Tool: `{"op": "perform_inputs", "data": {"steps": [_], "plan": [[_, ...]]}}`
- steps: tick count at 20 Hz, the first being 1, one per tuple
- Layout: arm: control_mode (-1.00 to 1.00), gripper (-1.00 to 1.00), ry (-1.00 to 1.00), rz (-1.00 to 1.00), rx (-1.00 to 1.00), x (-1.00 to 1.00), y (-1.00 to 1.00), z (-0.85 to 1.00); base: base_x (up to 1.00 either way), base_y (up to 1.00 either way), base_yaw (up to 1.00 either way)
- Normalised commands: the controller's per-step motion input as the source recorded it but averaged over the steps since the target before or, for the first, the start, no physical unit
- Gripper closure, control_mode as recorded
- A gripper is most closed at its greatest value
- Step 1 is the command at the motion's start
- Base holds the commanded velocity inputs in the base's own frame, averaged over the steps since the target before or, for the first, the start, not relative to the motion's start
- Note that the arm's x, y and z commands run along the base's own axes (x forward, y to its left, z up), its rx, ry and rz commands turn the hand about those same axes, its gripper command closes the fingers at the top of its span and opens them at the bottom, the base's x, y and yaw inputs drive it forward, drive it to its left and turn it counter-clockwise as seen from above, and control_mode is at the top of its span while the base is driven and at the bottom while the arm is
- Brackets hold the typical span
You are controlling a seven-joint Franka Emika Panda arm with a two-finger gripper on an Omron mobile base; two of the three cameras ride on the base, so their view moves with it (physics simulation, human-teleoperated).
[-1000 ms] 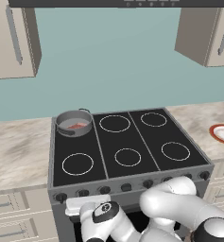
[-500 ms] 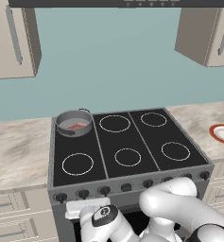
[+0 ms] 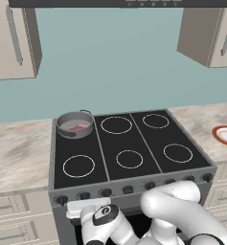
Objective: Retrieve the frozen meat and place it in the pot on a burner. Then turn the burner on.
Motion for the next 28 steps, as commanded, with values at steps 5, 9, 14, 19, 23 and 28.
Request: {"op": "perform_inputs", "data": {"steps": [5, 9, 14, 19, 23, 28], "plan": [[-1.0, -1.0, 0.0, 0.0, 0.0, 0.12, 0.0, -0.07, 0.0, 0.0, 0.0], [-1.0, -1.0, 0.0, 0.0, 0.0, 0.04, 0.01, -0.07, 0.0, 0.0, 0.0], [-1.0, 1.0, 0.0, 0.0, 0.0, 0.05, 0.04, -0.06, 0.0, 0.0, 0.0], [-1.0, 1.0, 0.0, 0.0, 0.0, 0.02, 0.01, 0.0, 0.0, 0.0, 0.0], [-1.0, 1.0, 0.0, 0.0, 0.0, 0.0, 0.0, 0.0, 0.0, 0.0, 0.0], [-1.0, 1.0, 0.0, 0.0, -0.03, 0.0, 0.0, -0.13, 0.0, 0.0, 0.0]]}}
